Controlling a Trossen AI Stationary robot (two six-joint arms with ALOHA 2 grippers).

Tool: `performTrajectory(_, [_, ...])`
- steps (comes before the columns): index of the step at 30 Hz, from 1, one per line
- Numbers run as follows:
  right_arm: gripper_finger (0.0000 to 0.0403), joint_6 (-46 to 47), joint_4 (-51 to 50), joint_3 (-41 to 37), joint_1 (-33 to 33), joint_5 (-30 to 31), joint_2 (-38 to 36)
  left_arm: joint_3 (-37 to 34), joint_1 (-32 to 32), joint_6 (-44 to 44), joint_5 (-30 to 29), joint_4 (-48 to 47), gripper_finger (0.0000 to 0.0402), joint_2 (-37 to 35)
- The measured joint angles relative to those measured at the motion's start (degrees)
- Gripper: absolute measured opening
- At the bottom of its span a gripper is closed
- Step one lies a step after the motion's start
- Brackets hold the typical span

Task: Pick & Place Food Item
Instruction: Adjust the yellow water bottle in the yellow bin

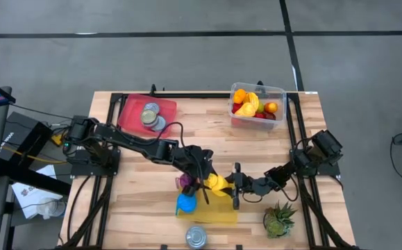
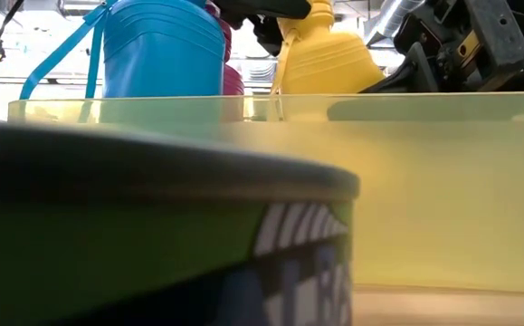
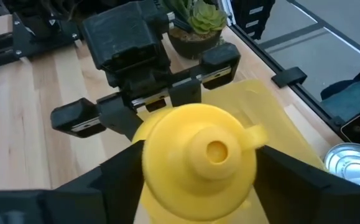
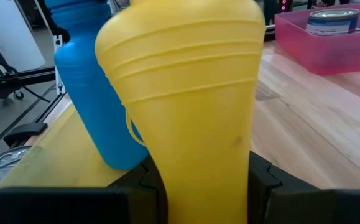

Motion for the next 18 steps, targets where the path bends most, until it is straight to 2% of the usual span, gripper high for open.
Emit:
performTrajectory(5, [0.0111,0.2,0.1,0.0,0.0,-0.2,0.0,0.0,0.0,0.2,-0.2,0.6,0.021,0.0])
performTrajectory(13, [0.012,-0.2,0.0,0.0,0.1,-0.1,-0.1,0.0,0.0,0.2,-0.4,0.4,0.0208,0.0])
performTrajectory(18, [0.0171,-1.1,0.7,0.0,0.2,0.4,0.0,0.0,0.1,-0.4,-0.4,-1.8,0.0208,-0.1])
